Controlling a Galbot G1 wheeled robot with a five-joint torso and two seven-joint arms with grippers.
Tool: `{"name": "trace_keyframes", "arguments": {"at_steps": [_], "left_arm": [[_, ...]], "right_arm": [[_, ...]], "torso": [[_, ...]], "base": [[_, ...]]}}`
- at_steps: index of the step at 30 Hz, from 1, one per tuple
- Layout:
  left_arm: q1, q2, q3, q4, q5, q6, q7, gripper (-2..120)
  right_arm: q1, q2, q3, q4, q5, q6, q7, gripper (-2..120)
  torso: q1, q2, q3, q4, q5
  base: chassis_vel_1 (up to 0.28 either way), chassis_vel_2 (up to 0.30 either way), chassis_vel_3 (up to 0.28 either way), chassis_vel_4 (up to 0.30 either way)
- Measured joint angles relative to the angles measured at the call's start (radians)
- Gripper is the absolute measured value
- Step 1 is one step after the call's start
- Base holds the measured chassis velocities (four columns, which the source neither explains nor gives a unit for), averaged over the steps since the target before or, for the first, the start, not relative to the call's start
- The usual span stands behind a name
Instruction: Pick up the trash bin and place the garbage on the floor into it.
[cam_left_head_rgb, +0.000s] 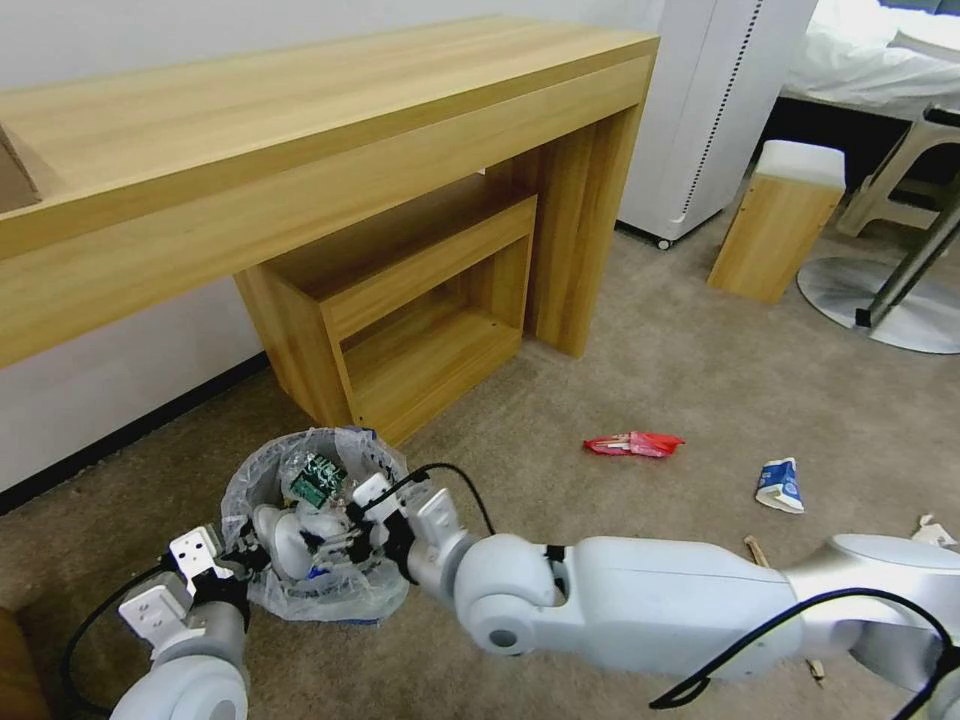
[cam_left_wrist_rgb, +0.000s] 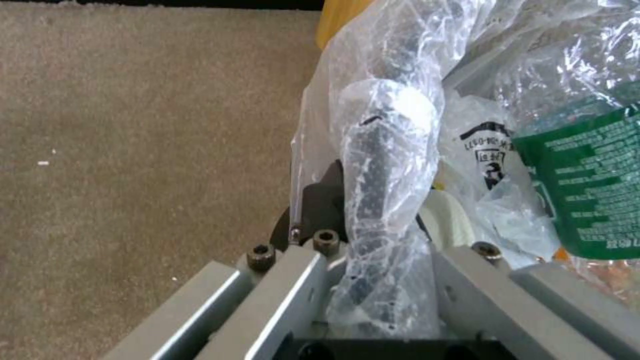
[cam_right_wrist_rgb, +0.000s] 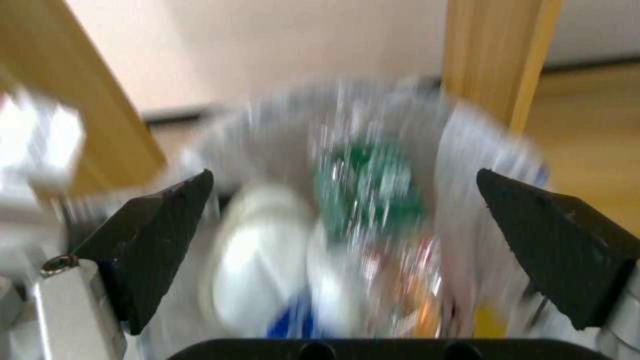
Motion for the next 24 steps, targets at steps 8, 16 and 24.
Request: {"name": "trace_keyframes", "arguments": {"at_steps": [8, 16, 24], "left_arm": [[-0.003, 0.007, 0.0, 0.004, -0.003, 0.004, -0.001, 1], [0.004, 0.02, -0.006, -0.004, -0.012, 0.011, -0.004, 1], [0.0, 0.03, -0.001, -0.005, -0.014, 0.014, -0.005, 1]], "right_arm": [[-0.057, -0.018, 0.169, 0.027, -0.002, 0.047, -0.028, 100], [-0.189, -0.079, 0.475, 0.074, 0.062, 0.026, 0.015, 100], [-0.286, -0.141, 0.726, 0.122, 0.143, -0.016, 0.064, 100]], "torso": [[0.0, 0.0, 0.0, 0.0, 0.0], [0.0, 0.0, 0.0, 0.0, 0.0001], [0.0, 0.0, 0.0, 0.0, 0.0001]], "base": [[0.0, 0.0, 0.0, 0.0], [0.0, 0.0, 0.0, 0.0], [0.0, 0.0, 0.0, 0.0]]}}
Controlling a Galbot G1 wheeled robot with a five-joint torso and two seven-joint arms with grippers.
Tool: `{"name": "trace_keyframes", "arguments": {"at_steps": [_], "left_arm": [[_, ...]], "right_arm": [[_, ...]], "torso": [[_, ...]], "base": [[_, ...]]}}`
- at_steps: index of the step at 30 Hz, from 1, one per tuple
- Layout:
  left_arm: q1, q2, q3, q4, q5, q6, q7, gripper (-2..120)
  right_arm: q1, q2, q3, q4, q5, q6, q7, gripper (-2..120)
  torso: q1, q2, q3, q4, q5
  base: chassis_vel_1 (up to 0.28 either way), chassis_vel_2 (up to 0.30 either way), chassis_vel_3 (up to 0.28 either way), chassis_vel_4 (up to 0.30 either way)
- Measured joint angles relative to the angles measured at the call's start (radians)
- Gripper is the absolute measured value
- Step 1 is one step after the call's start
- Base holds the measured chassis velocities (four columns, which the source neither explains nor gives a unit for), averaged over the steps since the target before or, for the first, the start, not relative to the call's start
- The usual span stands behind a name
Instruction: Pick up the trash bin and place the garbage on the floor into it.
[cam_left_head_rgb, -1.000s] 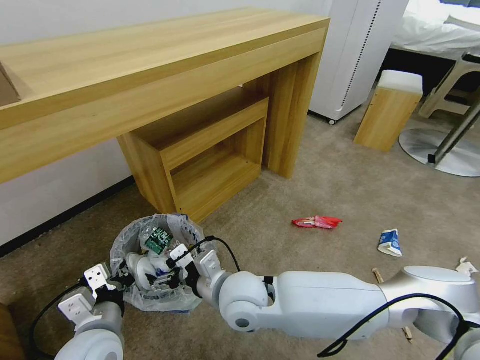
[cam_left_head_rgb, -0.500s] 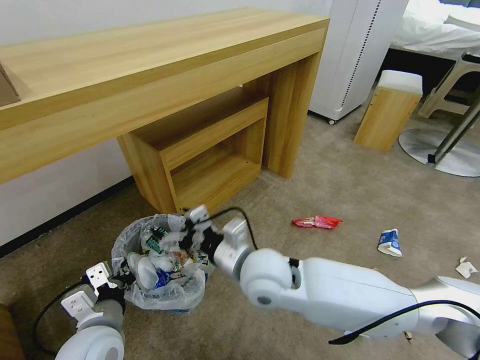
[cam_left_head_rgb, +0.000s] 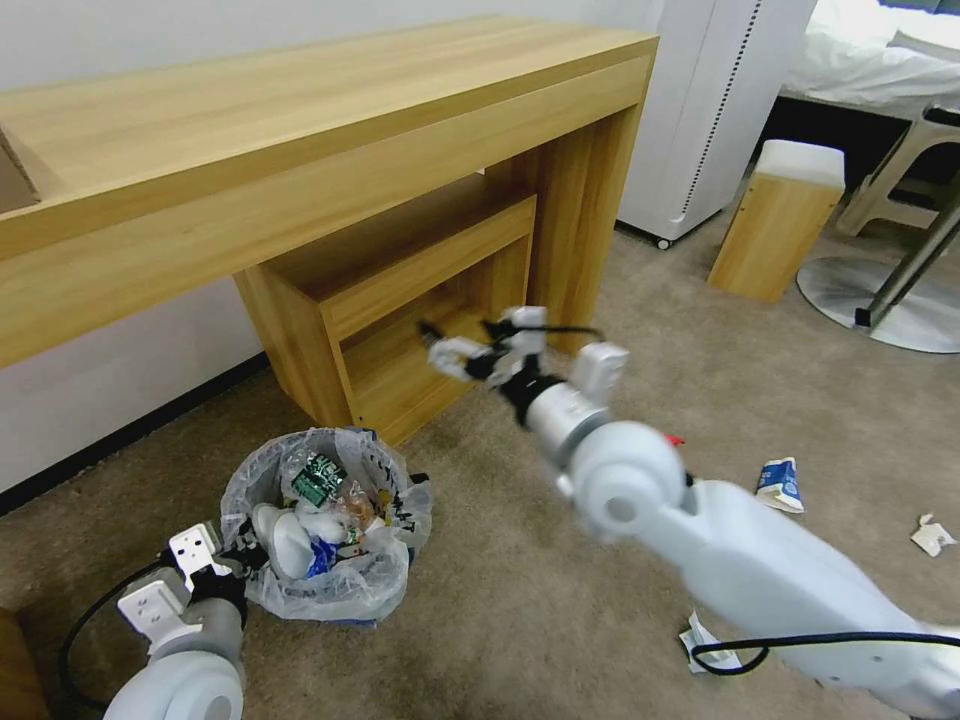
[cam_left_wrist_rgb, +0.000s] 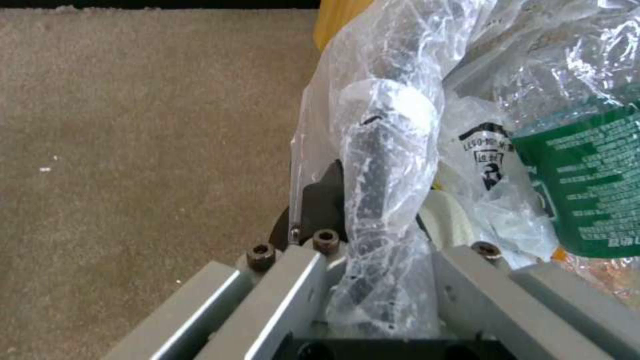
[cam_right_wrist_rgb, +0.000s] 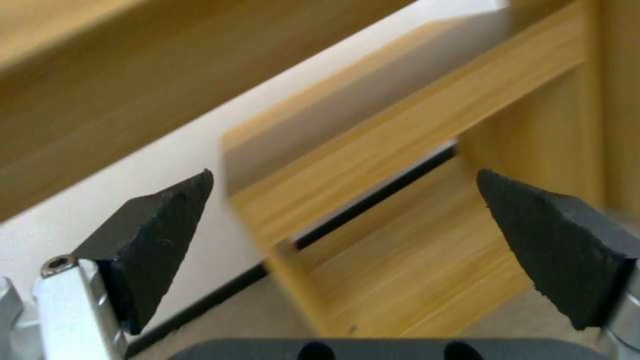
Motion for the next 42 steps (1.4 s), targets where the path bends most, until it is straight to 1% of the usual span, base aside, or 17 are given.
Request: {"name": "trace_keyframes", "arguments": {"at_steps": [1, 3, 6, 7, 11, 13, 15, 18, 19, 21, 23, 26, 27, 33, 36, 37, 42], "left_arm": [[-0.002, 0.003, 0.003, 0.003, -0.001, 0.0, 0.0, 1], [-0.002, 0.004, 0.005, 0.004, -0.001, 0.001, 0.0, 1], [-0.004, 0.008, 0.011, 0.009, -0.001, 0.002, 0.0, 1], [-0.004, 0.008, 0.011, 0.009, -0.001, 0.002, 0.0, 1], [-0.006, 0.01, 0.014, 0.01, -0.001, 0.003, 0.001, 1], [-0.007, 0.013, 0.016, 0.013, 0.0, 0.003, 0.001, 1], [-0.007, 0.014, 0.016, 0.014, 0.0, 0.003, 0.001, 1], [-0.014, 0.016, 0.017, 0.022, -0.002, 0.003, 0.001, 1], [-0.014, 0.016, 0.017, 0.022, -0.002, 0.003, 0.001, 1], [-0.02, 0.018, 0.017, 0.028, -0.004, 0.003, 0.001, 1], [-0.022, 0.018, 0.018, 0.03, -0.005, 0.003, 0.001, 1], [-0.044, 0.018, 0.025, 0.056, -0.009, 0.001, 0.002, 1], [-0.044, 0.018, 0.025, 0.056, -0.009, 0.001, 0.002, 1], [-0.07, 0.014, 0.037, 0.087, -0.009, -0.003, 0.003, 1], [-0.073, 0.015, 0.039, 0.094, -0.01, -0.004, 0.004, 1], [-0.076, 0.017, 0.039, 0.099, -0.011, -0.006, 0.005, 1], [-0.077, 0.019, 0.038, 0.103, -0.013, -0.007, 0.005, 1]], "right_arm": [[-0.038, -0.018, 0.082, 0.003, 0.01, -0.008, 0.004, 100], [-0.053, -0.023, 0.11, 0.004, 0.013, -0.011, 0.005, 100], [-0.125, -0.041, 0.237, 0.012, 0.028, -0.027, 0.005, 100], [-0.125, -0.041, 0.237, 0.012, 0.028, -0.027, 0.005, 100], [-0.207, -0.056, 0.331, 0.026, 0.05, -0.044, 0.021, 100], [-0.295, -0.069, 0.399, 0.044, 0.093, -0.075, 0.064, 100], [-0.314, -0.071, 0.41, 0.047, 0.103, -0.082, 0.075, 100], [-0.438, -0.089, 0.483, 0.051, 0.156, -0.134, 0.178, 100], [-0.438, -0.089, 0.483, 0.051, 0.156, -0.134, 0.178, 100], [-0.484, -0.097, 0.512, 0.044, 0.197, -0.175, 0.249, 100], [-0.506, -0.103, 0.522, 0.04, 0.207, -0.191, 0.271, 100], [-0.691, -0.176, 0.569, 0.031, 0.239, -0.262, 0.332, 100], [-0.691, -0.176, 0.569, 0.031, 0.239, -0.262, 0.332, 100], [-0.838, -0.269, 0.569, 0.027, 0.241, -0.336, 0.34, 100], [-0.859, -0.293, 0.558, 0.027, 0.234, -0.366, 0.339, 100], [-0.876, -0.316, 0.549, 0.022, 0.223, -0.413, 0.332, 100], [-0.896, -0.353, 0.505, 0.003, 0.162, -0.468, 0.317, 100]], "torso": [[0.0, 0.0, 0.0, 0.0, 0.0], [0.0, 0.0, 0.0, -0.0001, 0.0], [0.0, 0.0, 0.0, 0.0, -0.0001], [0.0, 0.0, 0.0, 0.0, -0.0001], [0.0, 0.0, 0.0, 0.0001, -0.0001], [0.0, 0.0, 0.0, 0.0, 0.0], [0.0, 0.0, 0.0, 0.0, 0.0], [0.0, 0.0, 0.0, -0.0001, 0.0001], [0.0, 0.0, 0.0, -0.0001, 0.0001], [0.0, 0.0, 0.0, 0.0, -0.0001], [0.0, 0.0, 0.0, 0.0, -0.0001], [0.0, 0.0, 0.0, -0.0001, -0.0001], [0.0, 0.0, 0.0, -0.0001, -0.0001], [0.0, 0.0, 0.0, -0.0001, -0.0002], [0.0, 0.0, 0.0, 0.0, -0.0001], [0.0, 0.0, 0.0, 0.0001, -0.0002], [0.0, 0.0, 0.0, 0.0001, -0.0002]], "base": [[0.0, 0.0, 0.0, 0.0], [0.0, 0.0, 0.0, 0.0], [0.0, 0.0, 0.0, 0.0], [0.0, 0.0, 0.0, 0.0], [0.0, 0.0, 0.0, 0.0], [0.0, 0.0, 0.0, 0.0], [0.0, 0.0, 0.0, 0.0], [0.0, 0.0, 0.0, 0.0], [0.0, 0.0, 0.0, 0.0], [0.0, 0.0, 0.0, 0.0], [0.0, 0.0, 0.0, 0.0], [0.0, 0.0, 0.0, 0.0], [0.0, 0.0, 0.0, 0.0], [0.0, 0.0, 0.0, 0.0], [0.0, 0.0, 0.0, 0.0], [0.0, 0.0, 0.0, 0.0], [0.0, 0.0, 0.0, 0.0]]}}
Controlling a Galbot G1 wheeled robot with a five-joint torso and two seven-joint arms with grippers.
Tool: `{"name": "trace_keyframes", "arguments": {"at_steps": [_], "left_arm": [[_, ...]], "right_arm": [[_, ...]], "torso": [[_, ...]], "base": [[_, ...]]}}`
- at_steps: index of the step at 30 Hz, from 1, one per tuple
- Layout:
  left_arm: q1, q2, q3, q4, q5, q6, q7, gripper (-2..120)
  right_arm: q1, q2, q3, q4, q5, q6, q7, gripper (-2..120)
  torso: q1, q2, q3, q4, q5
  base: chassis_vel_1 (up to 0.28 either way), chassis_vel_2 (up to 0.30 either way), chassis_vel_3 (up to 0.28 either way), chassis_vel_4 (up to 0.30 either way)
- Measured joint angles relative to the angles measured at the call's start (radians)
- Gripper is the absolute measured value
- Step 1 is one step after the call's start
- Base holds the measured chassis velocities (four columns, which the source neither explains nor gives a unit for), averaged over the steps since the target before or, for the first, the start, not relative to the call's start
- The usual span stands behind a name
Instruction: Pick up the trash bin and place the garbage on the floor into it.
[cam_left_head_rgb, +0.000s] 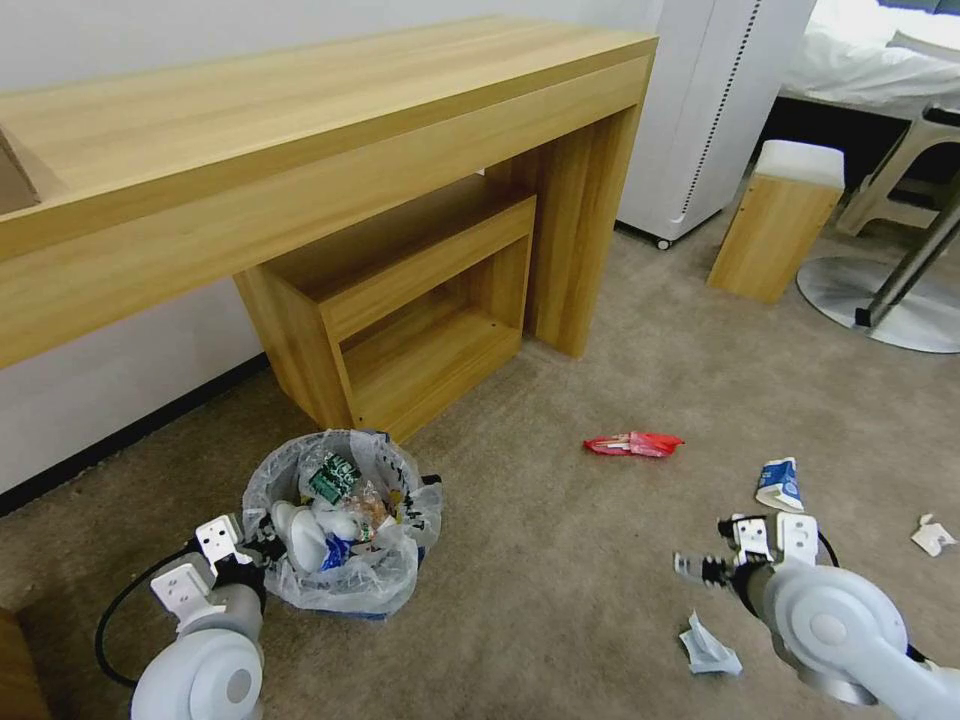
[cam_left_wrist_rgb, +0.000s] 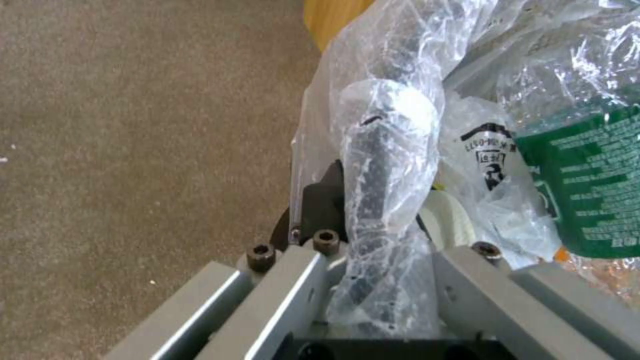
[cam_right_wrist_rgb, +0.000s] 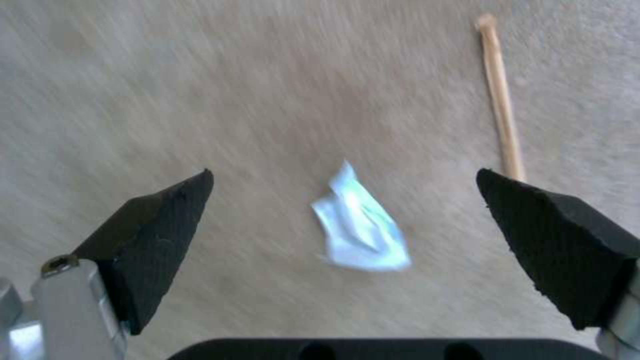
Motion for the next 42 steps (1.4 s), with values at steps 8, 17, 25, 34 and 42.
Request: {"name": "trace_keyframes", "arguments": {"at_steps": [8, 17, 25, 34, 42], "left_arm": [[0.004, 0.001, -0.005, 0.004, 0.0, -0.01, 0.002, 1], [0.019, -0.01, -0.003, -0.004, 0.011, -0.025, 0.006, 1], [0.037, -0.024, -0.012, -0.012, 0.023, -0.039, 0.009, 1], [0.039, -0.035, -0.017, -0.016, 0.03, -0.041, 0.009, 1], [0.04, -0.044, -0.014, -0.017, 0.037, -0.041, 0.009, 1]], "right_arm": [[-0.01, -0.074, -0.175, -0.141, -0.252, -0.006, -0.091, 100], [0.122, -0.088, -0.397, -0.281, -0.455, 0.074, -0.218, 100], [0.274, -0.056, -0.599, -0.385, -0.526, 0.12, -0.263, 100], [0.286, -0.031, -0.641, -0.45, -0.574, 0.158, -0.278, 100], [0.291, 0.006, -0.664, -0.502, -0.599, 0.189, -0.287, 100]], "torso": [[0.0, 0.0, 0.0, -0.0001, 0.0002], [0.0, 0.0, 0.0, -0.0002, 0.0], [0.0, 0.0, 0.0, 0.0, -0.0001], [0.0, 0.0, 0.0, -0.0001, -0.0001], [0.0, 0.0, 0.0, -0.0001, 0.0]], "base": [[0.0, 0.0, 0.0, 0.0], [0.0, 0.0, 0.0, 0.0], [0.0, 0.0, 0.0, 0.0], [0.0, 0.0, 0.0, 0.0], [0.0, 0.0, 0.0, 0.0]]}}
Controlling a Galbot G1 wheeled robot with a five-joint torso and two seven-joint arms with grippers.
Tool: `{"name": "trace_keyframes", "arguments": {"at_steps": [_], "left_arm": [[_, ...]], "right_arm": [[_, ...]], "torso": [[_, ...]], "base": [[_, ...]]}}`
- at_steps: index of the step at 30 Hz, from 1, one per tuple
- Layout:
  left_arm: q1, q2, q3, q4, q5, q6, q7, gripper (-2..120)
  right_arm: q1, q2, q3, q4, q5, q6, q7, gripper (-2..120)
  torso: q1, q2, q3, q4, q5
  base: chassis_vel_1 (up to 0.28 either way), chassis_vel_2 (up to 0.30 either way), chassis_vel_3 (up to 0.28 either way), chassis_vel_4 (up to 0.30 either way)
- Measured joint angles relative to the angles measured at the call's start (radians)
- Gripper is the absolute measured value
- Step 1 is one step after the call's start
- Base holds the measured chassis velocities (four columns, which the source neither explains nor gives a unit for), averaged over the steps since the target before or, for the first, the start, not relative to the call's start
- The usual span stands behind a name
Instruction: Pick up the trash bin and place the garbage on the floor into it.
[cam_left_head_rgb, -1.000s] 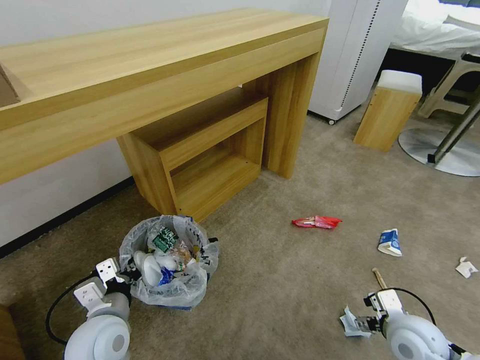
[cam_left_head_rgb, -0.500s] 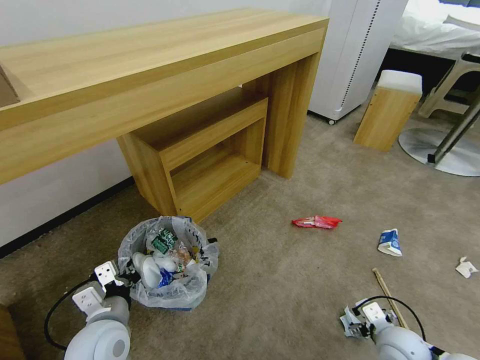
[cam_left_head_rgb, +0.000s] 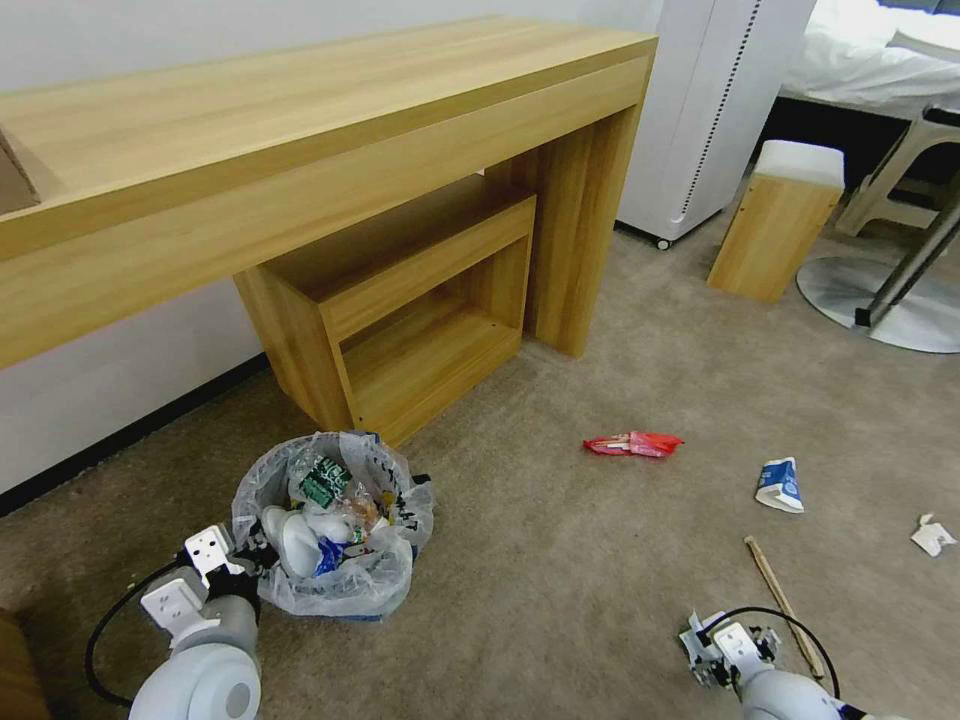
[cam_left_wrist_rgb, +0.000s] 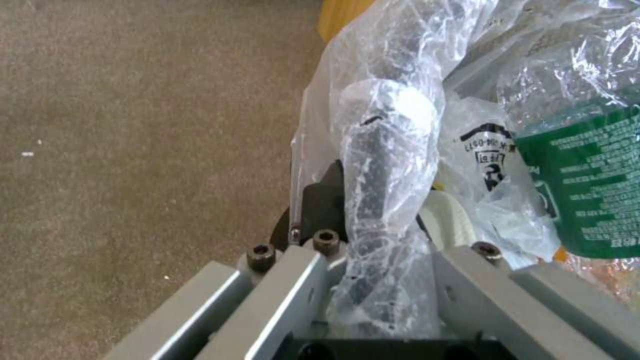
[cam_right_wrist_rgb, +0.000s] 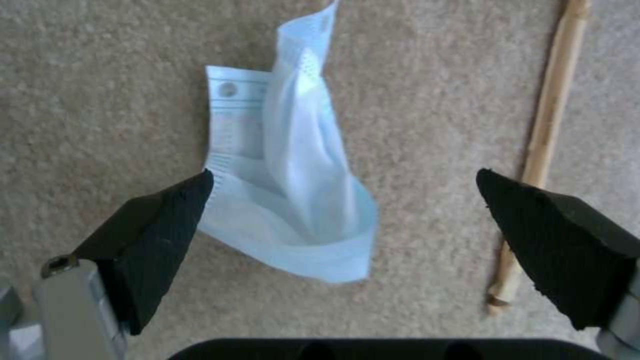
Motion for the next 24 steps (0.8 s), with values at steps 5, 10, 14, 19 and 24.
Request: {"name": "trace_keyframes", "arguments": {"at_steps": [5, 10, 14, 19, 24], "left_arm": [[0.003, -0.007, 0.002, -0.002, 0.002, -0.001, 0.0, 1], [0.0, -0.008, 0.001, -0.001, 0.004, -0.005, 0.0, 1], [-0.002, -0.01, 0.003, 0.001, 0.004, -0.005, 0.0, 1], [-0.003, -0.01, 0.005, 0.003, 0.004, -0.005, 0.0, 1], [-0.006, -0.009, 0.006, 0.006, 0.003, -0.005, 0.0, 1]], "right_arm": [[0.025, 0.027, -0.025, -0.037, -0.013, 0.02, -0.007, 99], [0.028, 0.038, -0.033, -0.05, -0.019, 0.026, -0.007, 84], [0.028, 0.052, -0.039, -0.075, -0.037, 0.04, -0.008, 69], [0.02, 0.066, -0.041, -0.089, -0.053, 0.052, -0.011, 51], [0.014, 0.073, -0.041, -0.094, -0.061, 0.062, -0.014, 37]], "torso": [[0.0, 0.0, 0.0, 0.0001, 0.0001], [0.0, 0.0, 0.0, 0.0001, 0.0], [0.0, 0.0, 0.0, 0.0001, 0.0], [0.0, 0.0, 0.0, -0.0001, -0.0005], [0.0, 0.0, 0.0, 0.0, 0.0]], "base": [[0.0, 0.0, 0.0, 0.0], [0.0, 0.0, 0.0, 0.0], [0.0, 0.0, 0.0, 0.0], [0.0, 0.0, 0.0, 0.0], [0.0, 0.0, 0.0, 0.0]]}}
